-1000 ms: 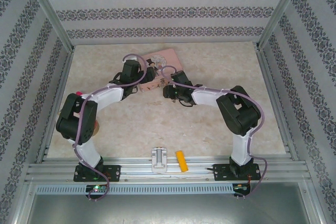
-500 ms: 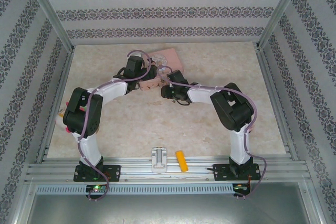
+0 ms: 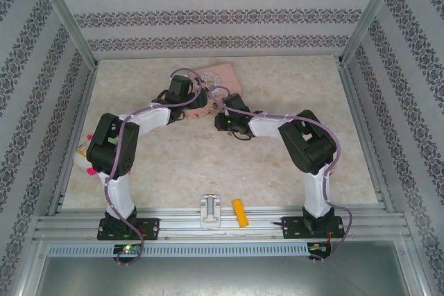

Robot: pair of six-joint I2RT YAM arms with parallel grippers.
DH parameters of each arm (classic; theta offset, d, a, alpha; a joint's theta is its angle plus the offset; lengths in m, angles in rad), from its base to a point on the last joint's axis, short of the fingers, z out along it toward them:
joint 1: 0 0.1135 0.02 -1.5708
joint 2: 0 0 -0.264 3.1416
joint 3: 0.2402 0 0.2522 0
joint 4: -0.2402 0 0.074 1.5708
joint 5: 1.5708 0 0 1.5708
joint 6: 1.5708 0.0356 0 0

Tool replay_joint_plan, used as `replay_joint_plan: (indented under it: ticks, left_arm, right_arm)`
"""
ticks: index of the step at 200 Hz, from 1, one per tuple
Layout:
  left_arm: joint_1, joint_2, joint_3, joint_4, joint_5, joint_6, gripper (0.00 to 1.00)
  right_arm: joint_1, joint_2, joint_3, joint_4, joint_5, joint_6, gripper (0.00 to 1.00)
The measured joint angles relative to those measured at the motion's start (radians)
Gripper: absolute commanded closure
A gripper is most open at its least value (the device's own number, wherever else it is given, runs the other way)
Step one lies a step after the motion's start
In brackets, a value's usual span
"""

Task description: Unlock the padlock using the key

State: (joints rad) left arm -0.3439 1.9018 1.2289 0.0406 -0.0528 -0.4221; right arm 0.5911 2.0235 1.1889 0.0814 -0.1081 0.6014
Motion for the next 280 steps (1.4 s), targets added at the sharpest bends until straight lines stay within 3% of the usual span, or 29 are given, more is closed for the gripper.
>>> replay_joint_plan:
  ticks: [155, 280]
  left_arm:
    - [0.000, -0.039, -0.058, 0.008, 0.013, -0.024, 0.01]
    - [0.000, -0.051, -0.101, 0.061, 0.051, -0.042, 0.01]
  right_arm:
    - [0.002, -0.013, -0.192, 0.401, -0.042, 0.372, 1.00]
    - [0.014, 0.008, -0.265, 0.624, 0.055, 0.562, 1.00]
